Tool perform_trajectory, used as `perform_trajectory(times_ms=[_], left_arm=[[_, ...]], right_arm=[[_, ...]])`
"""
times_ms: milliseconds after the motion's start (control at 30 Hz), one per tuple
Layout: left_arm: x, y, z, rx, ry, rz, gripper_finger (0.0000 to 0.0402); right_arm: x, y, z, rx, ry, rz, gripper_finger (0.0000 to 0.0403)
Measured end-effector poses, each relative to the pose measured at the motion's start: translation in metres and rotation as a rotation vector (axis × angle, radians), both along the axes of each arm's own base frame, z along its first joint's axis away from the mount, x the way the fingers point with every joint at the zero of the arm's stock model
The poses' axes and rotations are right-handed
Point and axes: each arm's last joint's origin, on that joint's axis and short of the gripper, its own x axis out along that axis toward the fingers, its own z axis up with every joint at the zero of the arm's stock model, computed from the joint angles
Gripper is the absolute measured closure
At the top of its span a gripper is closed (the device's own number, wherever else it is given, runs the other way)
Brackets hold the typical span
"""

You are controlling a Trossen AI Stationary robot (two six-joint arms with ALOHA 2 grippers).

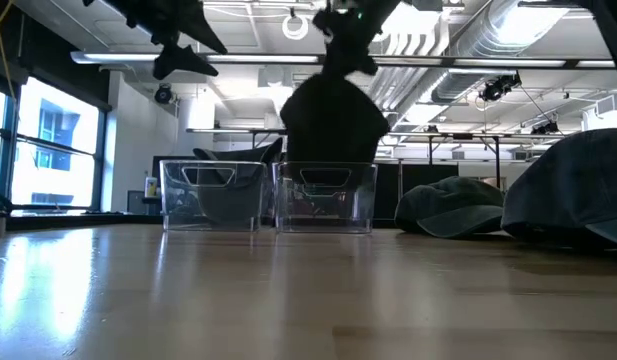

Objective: Pick & Place hat
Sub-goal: Put the bottom black cap into the right transparent bin

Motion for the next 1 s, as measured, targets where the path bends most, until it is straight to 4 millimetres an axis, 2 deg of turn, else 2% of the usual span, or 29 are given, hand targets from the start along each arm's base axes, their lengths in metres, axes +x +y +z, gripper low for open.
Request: perform_trajectory(times_ms=[100,367,567,767,1000], left_arm=[[-0.001,0.013,0.000,0.032,-0.020,-0.001,0.0184],[0.010,0.040,0.005,0.271,-0.070,-0.027,0.0184],[0.032,0.059,-0.012,0.273,-0.049,-0.046,0.0184],[0.049,0.074,-0.034,0.243,0.011,-0.057,0.0184],[0.074,0.096,-0.053,0.350,-0.011,-0.065,0.0183]], right_arm=[[0.003,-0.012,-0.013,0.025,0.064,-0.029,0.0382],[0.000,-0.027,-0.015,0.033,0.086,-0.035,0.0381],[-0.005,-0.041,-0.018,-0.001,0.102,-0.009,0.0381],[-0.001,-0.061,-0.036,-0.020,0.125,0.064,0.0380],[-0.002,-0.073,-0.038,-0.085,0.126,0.110,0.0367]])
